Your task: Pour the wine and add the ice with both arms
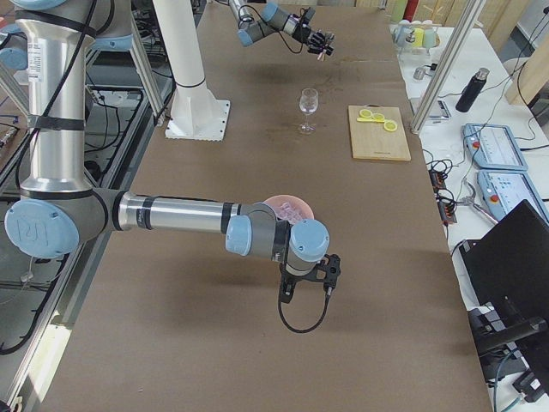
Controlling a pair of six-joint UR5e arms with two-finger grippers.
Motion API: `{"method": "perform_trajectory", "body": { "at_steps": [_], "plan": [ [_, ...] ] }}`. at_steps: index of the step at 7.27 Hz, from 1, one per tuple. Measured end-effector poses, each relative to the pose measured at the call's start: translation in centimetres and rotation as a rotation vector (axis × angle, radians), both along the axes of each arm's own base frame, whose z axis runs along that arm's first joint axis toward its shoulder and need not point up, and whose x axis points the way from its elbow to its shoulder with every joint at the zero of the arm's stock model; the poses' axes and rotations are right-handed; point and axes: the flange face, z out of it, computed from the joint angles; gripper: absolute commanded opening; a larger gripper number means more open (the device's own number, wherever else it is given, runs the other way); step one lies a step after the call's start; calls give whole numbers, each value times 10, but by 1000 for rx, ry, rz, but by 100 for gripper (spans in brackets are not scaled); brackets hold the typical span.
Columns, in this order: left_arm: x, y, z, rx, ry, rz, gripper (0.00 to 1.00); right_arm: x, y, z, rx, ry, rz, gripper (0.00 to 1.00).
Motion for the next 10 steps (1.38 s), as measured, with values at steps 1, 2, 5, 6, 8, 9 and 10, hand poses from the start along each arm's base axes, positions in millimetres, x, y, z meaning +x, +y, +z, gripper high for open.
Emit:
{"method": "perform_trajectory", "body": {
  "at_steps": [1,2,5,6,8,9,10],
  "plan": [
    [2,1,-17,-10,-33,8,0,0,0,0,-1,0,0,100],
    [4,3,-27,-17,-49,14,0,-1,0,0,-1,0,-1,100],
    [34,28,-42,-30,-61,75,0,-2,-14,-13,28,5,-7,100],
    [44,39,-45,-30,-59,101,0,-3,-22,-21,46,10,-8,100],
    [64,63,-50,-31,-63,153,0,-5,-36,-34,73,14,-11,100],
    [72,74,-61,-38,-79,176,0,-6,-41,-40,86,18,-15,100],
    [79,85,-76,-46,-100,199,0,-8,-45,-44,95,23,-19,100]
  ]
}}
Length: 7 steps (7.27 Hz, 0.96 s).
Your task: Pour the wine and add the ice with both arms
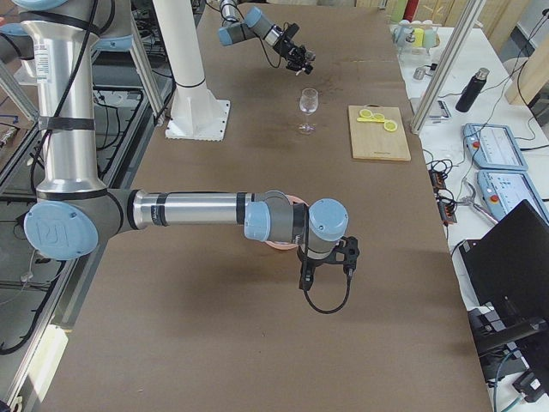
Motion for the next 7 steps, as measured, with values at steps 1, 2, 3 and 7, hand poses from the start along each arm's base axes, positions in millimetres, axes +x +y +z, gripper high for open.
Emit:
{"method": "perform_trajectory", "body": {
  "at_steps": [1,2,3,7],
  "plan": [
    [6,9,-15,-6,-18,18,0,-2,-3,-3,6,3,-3,100],
    [10,12,-27,-11,-34,29,0,-3,-4,-4,8,4,-6,100],
    [15,14,-32,-22,-51,51,0,-4,-5,-4,7,5,-8,100],
    [27,17,-40,-75,-124,133,0,-5,-5,-4,7,4,-9,100]
  ]
}}
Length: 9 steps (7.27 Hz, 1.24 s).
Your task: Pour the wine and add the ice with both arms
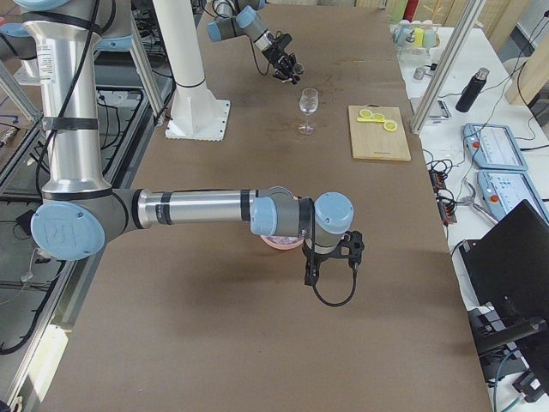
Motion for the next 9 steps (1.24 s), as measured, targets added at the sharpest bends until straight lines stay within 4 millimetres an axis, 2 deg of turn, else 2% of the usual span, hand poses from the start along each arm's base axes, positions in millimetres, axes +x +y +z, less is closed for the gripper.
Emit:
{"method": "perform_trajectory", "body": {
  "at_steps": [5,7,9],
  "plan": [
    [-11,-26,-6,-60,-21,47,0,-1,0,2,-5,0,-2,100],
    [-7,-28,-12,-82,-37,52,0,-1,1,2,-5,0,-2,100],
    [0,-30,-26,-112,-83,65,0,-2,1,3,-8,0,-2,100]
  ]
}}
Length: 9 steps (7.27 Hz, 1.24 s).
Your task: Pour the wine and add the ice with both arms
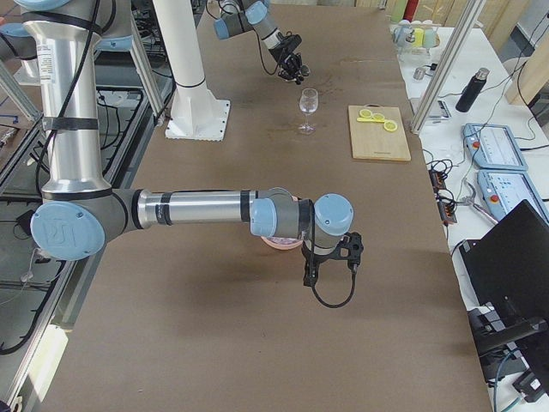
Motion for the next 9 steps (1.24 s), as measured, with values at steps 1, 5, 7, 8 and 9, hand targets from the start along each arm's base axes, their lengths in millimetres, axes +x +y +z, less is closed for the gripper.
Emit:
{"method": "perform_trajectory", "body": {
  "at_steps": [1,5,7,8,9],
  "plan": [
    [1,0,-2,-14,-27,10,0,0,0,0,0,0,-1,100],
    [-1,-7,-15,-70,-118,41,0,-2,0,1,-1,-1,-3,100],
    [2,-16,-23,-86,-125,44,0,-3,0,2,-5,-1,-6,100],
    [7,-21,-27,-94,-130,46,0,-4,0,3,-7,0,-7,100],
    [12,-25,-27,-97,-146,48,0,-4,0,4,-9,-1,-8,100]
  ]
}}
